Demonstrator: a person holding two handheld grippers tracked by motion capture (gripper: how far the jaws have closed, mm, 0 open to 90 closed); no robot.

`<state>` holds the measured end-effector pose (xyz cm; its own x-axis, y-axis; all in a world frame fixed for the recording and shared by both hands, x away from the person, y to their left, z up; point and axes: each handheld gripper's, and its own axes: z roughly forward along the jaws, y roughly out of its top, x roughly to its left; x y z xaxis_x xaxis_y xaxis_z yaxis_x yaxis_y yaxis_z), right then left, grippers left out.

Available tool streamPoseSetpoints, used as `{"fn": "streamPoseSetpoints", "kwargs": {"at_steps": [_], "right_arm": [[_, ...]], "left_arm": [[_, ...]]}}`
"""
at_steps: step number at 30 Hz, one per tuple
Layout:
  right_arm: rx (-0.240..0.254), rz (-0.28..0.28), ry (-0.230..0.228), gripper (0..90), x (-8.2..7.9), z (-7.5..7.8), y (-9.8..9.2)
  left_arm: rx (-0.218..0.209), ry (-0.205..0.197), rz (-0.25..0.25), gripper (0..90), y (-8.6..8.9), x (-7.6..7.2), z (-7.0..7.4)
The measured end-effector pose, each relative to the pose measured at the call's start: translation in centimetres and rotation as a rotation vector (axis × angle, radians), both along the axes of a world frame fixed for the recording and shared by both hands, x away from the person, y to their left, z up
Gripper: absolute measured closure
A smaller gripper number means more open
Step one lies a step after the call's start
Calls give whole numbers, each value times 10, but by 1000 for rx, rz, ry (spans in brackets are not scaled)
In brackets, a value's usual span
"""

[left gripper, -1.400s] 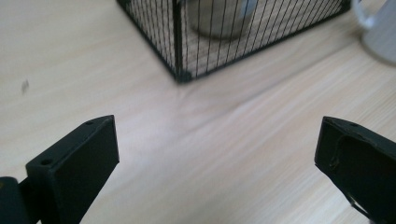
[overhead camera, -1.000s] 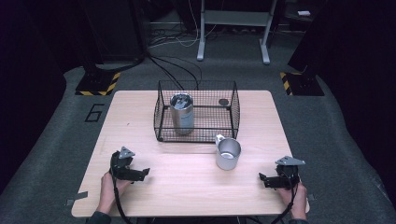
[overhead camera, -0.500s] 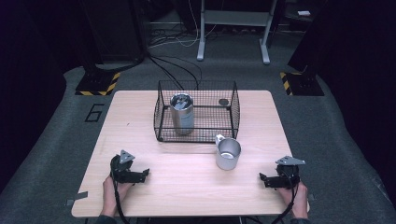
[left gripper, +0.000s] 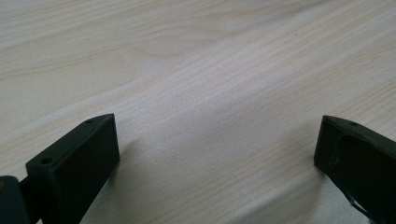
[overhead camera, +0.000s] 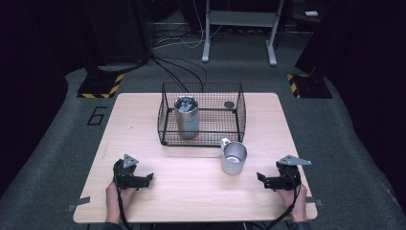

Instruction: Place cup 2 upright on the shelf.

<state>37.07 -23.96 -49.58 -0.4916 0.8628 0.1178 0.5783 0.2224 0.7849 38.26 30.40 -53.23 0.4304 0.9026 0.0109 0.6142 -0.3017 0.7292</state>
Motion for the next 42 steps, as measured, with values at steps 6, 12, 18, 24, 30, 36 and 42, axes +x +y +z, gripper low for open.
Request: {"fn": "streamPoseSetpoints", "kwargs": {"at_steps": [6,12,18,24,30,36,42], "right_arm": [[10,81,-10,11,2,22,21],[-10,133,-16,0,5,38,44],[-35,173,-17,0,14,45,64],[-99,191,0,0,29,46,86],[-131,199,15,0,42,48,99],[-153,212,28,14,54,45,109],[-159,207,21,44,55,44,113]], "left_arm": [[2,1,1,3,0,0,0],[-4,5,4,3,0,0,0],[2,2,3,3,0,0,0],[-7,2,7,3,-1,0,0],[-1,2,3,3,0,0,0],[-4,3,5,3,-1,0,0],[-6,2,7,3,-1,0,0]]}}
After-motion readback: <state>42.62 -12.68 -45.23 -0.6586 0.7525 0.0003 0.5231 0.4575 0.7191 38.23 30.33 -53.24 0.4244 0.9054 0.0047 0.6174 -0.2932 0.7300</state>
